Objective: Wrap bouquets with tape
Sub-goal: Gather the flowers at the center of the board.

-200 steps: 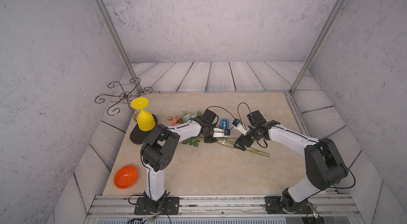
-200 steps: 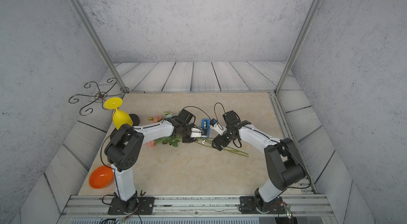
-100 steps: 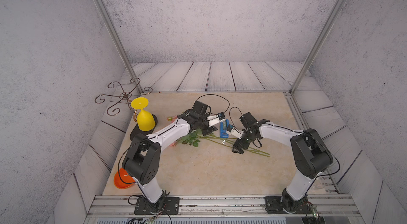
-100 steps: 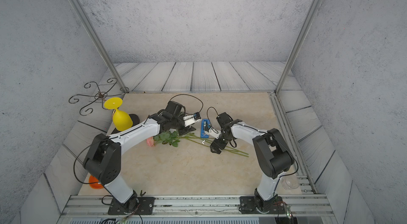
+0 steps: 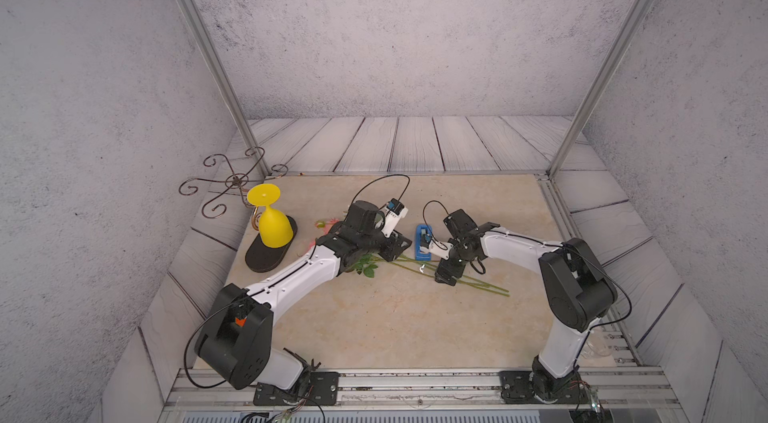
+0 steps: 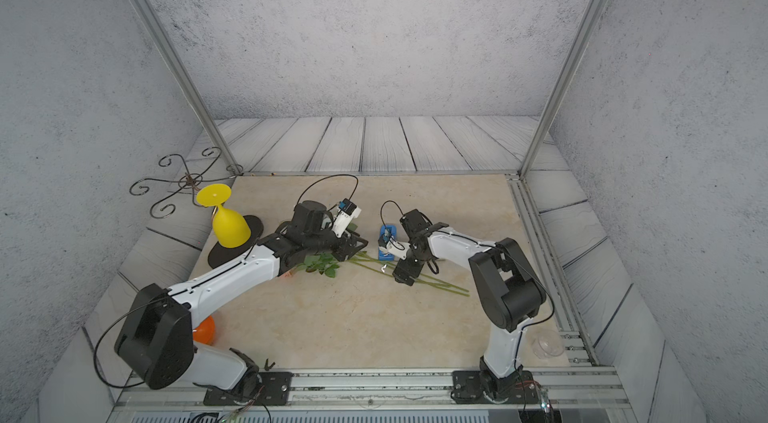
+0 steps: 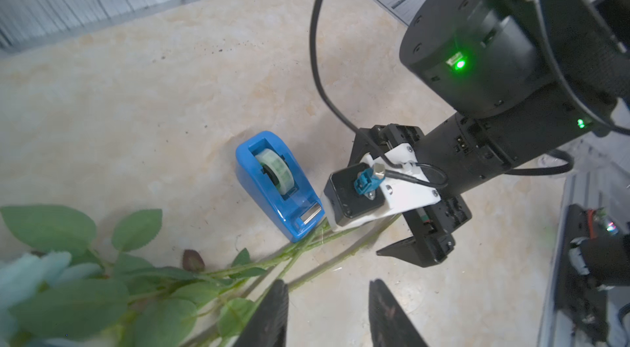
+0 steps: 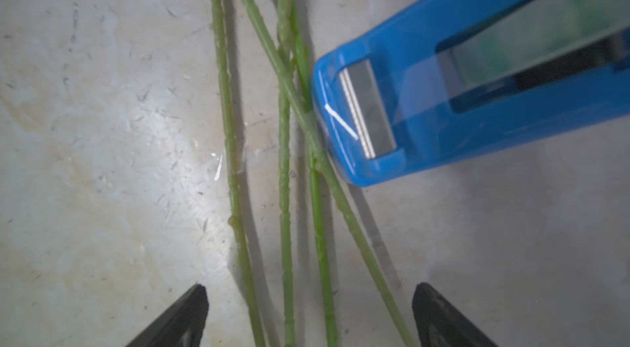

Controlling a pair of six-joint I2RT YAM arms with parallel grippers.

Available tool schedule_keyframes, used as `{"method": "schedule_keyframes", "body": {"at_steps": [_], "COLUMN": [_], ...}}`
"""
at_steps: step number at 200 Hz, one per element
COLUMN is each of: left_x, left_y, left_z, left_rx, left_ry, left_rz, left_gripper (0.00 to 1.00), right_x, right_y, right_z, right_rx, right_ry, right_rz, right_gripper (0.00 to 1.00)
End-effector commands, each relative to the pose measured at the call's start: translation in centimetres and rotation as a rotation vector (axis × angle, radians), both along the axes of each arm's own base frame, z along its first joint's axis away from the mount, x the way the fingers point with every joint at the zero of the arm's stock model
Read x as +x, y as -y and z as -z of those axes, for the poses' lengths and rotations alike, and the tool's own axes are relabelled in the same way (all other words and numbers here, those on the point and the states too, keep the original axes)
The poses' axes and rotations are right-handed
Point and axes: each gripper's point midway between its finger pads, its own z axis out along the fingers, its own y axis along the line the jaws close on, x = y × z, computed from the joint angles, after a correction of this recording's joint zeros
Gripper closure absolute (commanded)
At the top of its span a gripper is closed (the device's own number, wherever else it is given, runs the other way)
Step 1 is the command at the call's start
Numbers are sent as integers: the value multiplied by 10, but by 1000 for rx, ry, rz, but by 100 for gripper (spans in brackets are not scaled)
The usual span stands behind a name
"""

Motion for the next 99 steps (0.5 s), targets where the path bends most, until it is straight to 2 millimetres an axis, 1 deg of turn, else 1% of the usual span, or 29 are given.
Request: {"method": "schedule_keyframes", "body": {"at_steps": [1,18,37,49,56,69,99], "left_x": [2,4,0,-3,-5,-8,-13], "left_y": [-1,-9,-19,-24,-25,-27,-28], "left_z": [-6,6,25,35,39,47,66], "left_rx": [-157,-193,-164,-141,-151,-172,-220], "left_ry": [-121,-215,-318,-365,-390,-437,-532], "left_rz": [-140,-254,-337,-375,-393,-426,-502], "left_gripper": [58,59,60,60,61,65,68], "right_x": [-4,-10,-12,-12,-12,-12,-14], "right_y": [3,3,3,4,4,6,6], "right_z": [14,20,21,24,26,30,33], "right_rx": [-35,-44,-48,-56,-63,-76,-83], "right_ry": [-22,-58,-80,-84,-86,-97,-119], "right_rz": [-41,-59,-63,-65,-64,-66,-73], "right_gripper": [5,6,7,8,9,13,25]}}
